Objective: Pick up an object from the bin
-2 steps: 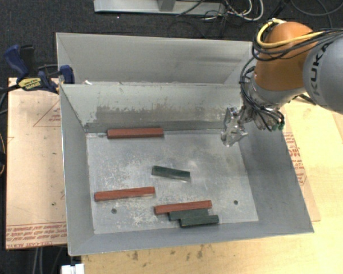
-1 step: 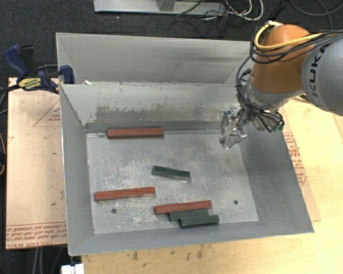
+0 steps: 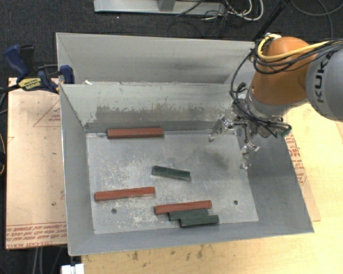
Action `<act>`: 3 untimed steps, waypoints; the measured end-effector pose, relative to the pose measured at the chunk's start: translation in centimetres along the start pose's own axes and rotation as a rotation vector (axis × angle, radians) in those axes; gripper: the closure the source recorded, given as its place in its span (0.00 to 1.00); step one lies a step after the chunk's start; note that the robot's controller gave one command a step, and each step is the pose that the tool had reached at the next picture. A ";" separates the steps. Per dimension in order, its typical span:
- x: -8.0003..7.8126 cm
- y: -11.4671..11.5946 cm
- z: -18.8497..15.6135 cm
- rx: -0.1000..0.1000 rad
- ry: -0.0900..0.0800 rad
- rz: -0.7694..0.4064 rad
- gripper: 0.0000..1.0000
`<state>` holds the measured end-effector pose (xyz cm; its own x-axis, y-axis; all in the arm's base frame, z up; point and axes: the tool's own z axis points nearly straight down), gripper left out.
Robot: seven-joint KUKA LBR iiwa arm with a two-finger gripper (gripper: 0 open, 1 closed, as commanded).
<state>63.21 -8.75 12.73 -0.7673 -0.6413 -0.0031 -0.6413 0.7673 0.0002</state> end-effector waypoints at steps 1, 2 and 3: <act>0.0 0.0 0.0 0.000 0.000 0.000 0.00; -2.0 4.8 2.4 0.003 -0.001 0.032 0.00; -4.1 7.4 3.6 -0.003 -0.001 0.107 0.00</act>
Offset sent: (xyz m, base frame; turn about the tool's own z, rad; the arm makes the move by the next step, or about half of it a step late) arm -0.0288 0.0934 -0.0447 0.0489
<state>61.62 -0.48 9.13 -0.8315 -0.5555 -0.0037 -0.5555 0.8315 0.0036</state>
